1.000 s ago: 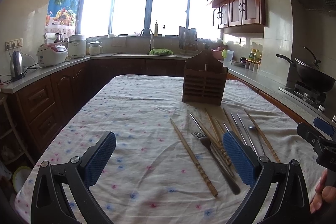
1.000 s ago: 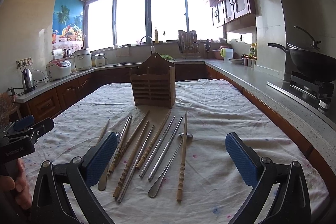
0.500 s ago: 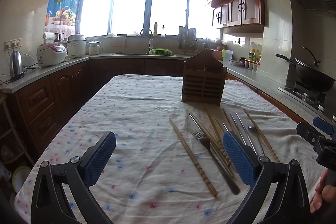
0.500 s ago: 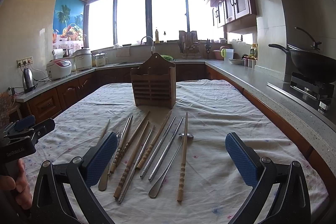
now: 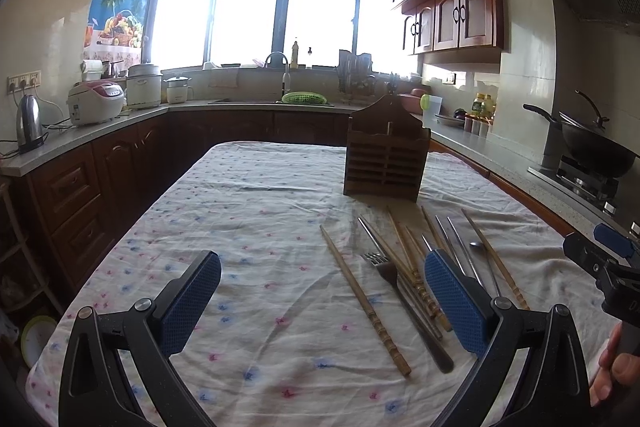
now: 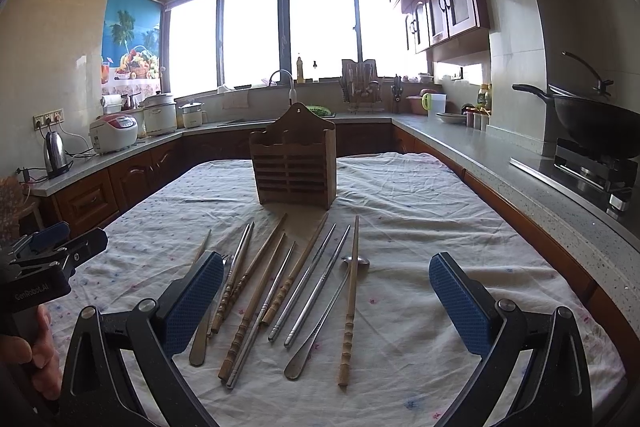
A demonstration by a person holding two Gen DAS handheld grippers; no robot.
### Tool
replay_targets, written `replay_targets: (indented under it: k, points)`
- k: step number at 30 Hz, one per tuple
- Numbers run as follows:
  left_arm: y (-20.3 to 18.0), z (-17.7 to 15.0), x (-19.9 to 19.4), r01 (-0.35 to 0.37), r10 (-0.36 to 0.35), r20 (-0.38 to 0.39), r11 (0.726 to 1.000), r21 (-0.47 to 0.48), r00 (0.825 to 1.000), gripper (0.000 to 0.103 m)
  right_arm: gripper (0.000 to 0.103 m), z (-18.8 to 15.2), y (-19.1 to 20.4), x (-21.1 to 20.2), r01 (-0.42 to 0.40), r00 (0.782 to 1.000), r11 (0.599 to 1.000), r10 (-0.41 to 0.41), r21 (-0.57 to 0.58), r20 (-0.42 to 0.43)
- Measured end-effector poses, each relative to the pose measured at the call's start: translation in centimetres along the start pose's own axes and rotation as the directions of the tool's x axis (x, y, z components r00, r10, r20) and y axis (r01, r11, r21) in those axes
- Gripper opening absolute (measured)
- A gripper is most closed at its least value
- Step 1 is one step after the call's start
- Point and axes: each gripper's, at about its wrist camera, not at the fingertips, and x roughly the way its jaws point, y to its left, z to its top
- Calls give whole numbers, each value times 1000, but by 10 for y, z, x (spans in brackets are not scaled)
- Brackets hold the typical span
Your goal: Organize utensils
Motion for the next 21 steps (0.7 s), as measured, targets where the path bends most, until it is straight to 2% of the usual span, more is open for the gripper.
replay_targets:
  k: [12, 18, 21]
  points:
    - [2, 14, 20, 29, -31, -84, 999, -23, 996, 102, 103, 5, -5, 9, -23, 999, 999, 24, 22, -36]
    - [2, 29, 43, 95, -101, -156, 994, -45, 983, 102, 103, 11, -14, 25, -40, 995, 998, 44, 45, -93]
    - [4, 36, 57, 121, -130, -194, 991, -57, 972, 98, 103, 15, -19, 38, -47, 990, 997, 55, 62, -132]
